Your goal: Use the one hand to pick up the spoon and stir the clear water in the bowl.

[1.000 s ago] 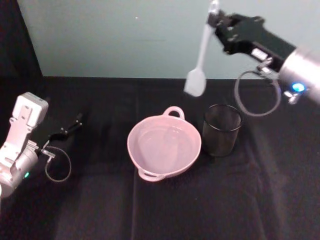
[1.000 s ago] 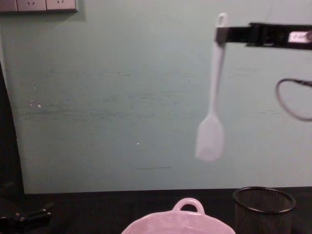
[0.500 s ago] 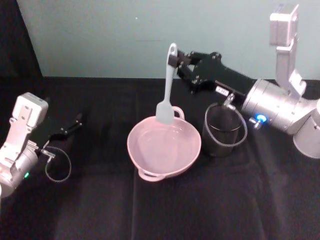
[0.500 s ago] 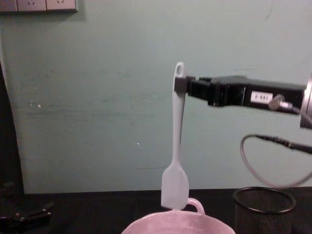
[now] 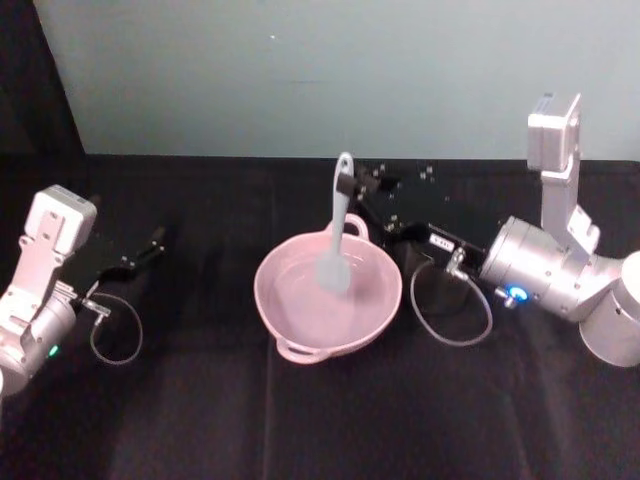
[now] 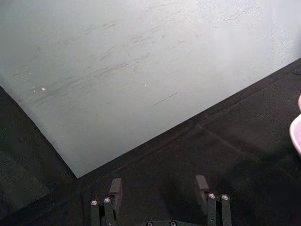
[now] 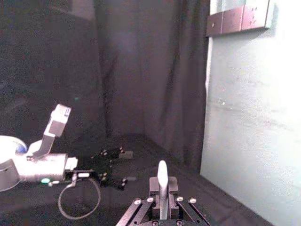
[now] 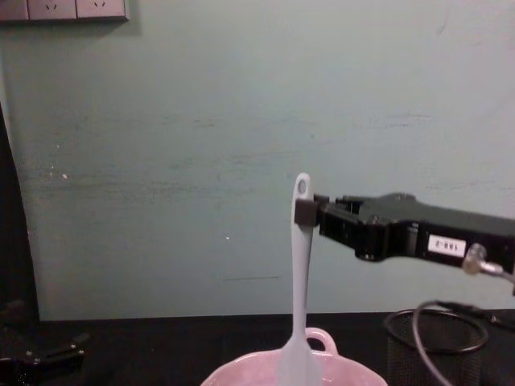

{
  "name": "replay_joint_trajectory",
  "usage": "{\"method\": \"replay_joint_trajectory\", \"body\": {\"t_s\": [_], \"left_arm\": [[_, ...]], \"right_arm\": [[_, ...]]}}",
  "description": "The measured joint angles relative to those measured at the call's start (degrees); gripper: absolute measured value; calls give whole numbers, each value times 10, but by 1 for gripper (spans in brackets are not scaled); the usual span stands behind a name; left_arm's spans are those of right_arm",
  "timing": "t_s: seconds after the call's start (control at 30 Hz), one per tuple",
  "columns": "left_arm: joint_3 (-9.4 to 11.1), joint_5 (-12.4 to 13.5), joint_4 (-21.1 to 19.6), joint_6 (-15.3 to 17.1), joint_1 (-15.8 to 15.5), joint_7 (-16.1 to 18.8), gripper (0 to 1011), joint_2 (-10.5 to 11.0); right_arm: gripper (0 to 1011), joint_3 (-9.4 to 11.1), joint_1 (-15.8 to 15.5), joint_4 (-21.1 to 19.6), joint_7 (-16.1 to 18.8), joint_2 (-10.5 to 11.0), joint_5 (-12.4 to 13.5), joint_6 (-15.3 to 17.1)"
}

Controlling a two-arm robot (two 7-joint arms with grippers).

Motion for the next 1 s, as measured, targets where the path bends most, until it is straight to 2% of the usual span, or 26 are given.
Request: {"method": "replay_joint_trajectory", "body": {"t_s": [0.2,0.5,0.73,0.83,0.87,1.0], "left_arm": [[0,0,0,0,0,0,1011,0],[0,0,0,0,0,0,1011,0],[0,0,0,0,0,0,1011,0],[0,0,0,0,0,0,1011,0],[0,0,0,0,0,0,1011,0],[0,0,0,0,0,0,1011,0]], "right_arm": [[108,-6,-4,18,16,-11,2,-1],[108,-26,15,64,24,-48,-8,-14],[108,-23,26,107,0,-84,-40,-70],[108,-14,31,133,-27,-103,-65,-104],[108,-14,31,133,-27,-103,-65,-104],[109,-4,32,147,-61,-113,-96,-131]]}}
